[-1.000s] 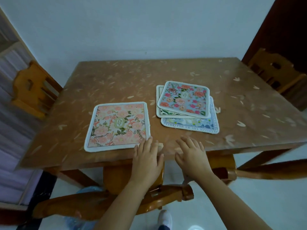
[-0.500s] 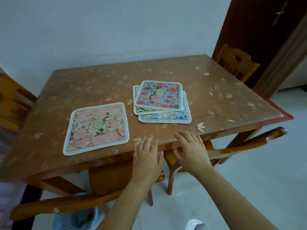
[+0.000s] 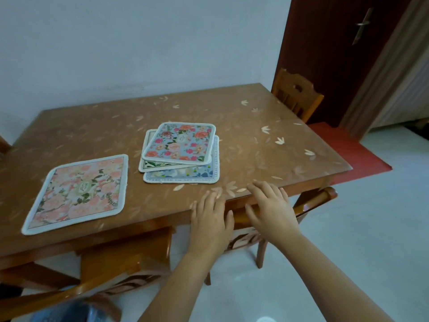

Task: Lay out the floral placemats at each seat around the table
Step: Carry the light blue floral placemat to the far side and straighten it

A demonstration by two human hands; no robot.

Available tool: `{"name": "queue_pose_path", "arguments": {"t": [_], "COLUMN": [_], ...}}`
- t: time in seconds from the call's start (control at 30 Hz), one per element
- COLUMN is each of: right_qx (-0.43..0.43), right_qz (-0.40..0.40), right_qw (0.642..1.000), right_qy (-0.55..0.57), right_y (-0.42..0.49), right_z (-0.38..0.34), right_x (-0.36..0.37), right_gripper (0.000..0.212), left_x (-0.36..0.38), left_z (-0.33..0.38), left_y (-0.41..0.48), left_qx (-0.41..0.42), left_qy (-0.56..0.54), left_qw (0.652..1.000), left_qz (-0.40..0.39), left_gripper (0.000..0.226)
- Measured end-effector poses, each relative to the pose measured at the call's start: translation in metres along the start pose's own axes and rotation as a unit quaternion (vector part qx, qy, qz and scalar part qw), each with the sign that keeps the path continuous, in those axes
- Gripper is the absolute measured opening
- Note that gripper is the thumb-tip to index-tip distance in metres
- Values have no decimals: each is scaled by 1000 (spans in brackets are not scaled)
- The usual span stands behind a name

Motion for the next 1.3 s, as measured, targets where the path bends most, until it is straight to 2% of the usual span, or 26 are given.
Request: {"name": "queue_pose_path", "arguments": {"t": [0.2,0.53,0.83,0.93,1.1,1.3], "right_qx": [-9,-74,-129,-152,-178,-194], "right_qz": [10,-25,-55,-73,-108,-130], "right_qw": [1000,997,990,986,978,972], "right_qy": [0,2,-4,3,26,25], "right_y": [22,86,201,238,274,303], "right_z": [80,123,121,110,103,100], "right_x": [-13,8,48,70,112,150], "right_gripper": [42,43,44,48,40,37], "left_x": [41,74,83,89,111,138], "left_z": [45,30,-26,-55,-102,-148], "left_y": [38,101,207,233,255,265], "left_qx": [-42,-85,-126,-152,-152,-208], "left_qy": [-14,28,52,62,83,90], "left_qw": [998,993,985,982,983,974], "left_qz": [50,75,105,94,55,18], "left_gripper": [40,35,29,28,24,24]}}
Point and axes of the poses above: each hand's wrist, its own y-axis towards the middle knuckle, its own x-axis out of the palm, z = x × y, the point moved 3 cm from there along y, towards the middle knuckle, and after that the axes turned 11 degrees about -y, right-handed, at the moved point
